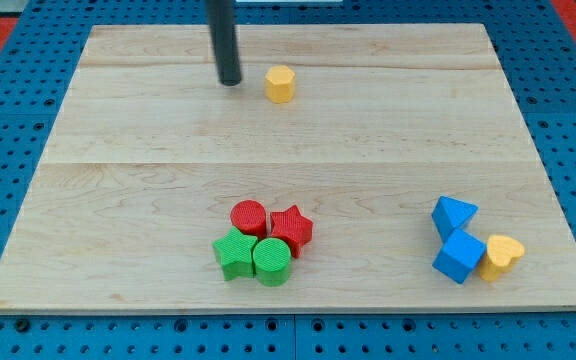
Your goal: Push yellow hexagon towards center right
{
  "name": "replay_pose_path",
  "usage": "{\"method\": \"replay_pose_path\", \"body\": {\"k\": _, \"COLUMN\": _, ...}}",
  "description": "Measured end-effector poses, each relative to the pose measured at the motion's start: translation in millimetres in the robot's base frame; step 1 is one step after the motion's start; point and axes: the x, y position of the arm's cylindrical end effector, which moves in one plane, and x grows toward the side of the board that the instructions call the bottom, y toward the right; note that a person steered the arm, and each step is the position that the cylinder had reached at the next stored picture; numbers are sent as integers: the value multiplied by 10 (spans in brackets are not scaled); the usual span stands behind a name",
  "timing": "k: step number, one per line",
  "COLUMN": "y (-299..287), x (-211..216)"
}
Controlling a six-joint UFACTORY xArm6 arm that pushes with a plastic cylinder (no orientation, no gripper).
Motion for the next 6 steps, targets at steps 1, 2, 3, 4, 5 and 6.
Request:
{"method": "replay_pose_path", "body": {"k": 1, "y": 328, "x": 78}}
{"method": "replay_pose_path", "body": {"k": 2, "y": 486, "x": 360}}
{"method": "replay_pose_path", "body": {"k": 3, "y": 806, "x": 375}}
{"method": "replay_pose_path", "body": {"k": 4, "y": 1059, "x": 375}}
{"method": "replay_pose_path", "body": {"k": 5, "y": 1103, "x": 559}}
{"method": "replay_pose_path", "body": {"k": 6, "y": 1105, "x": 781}}
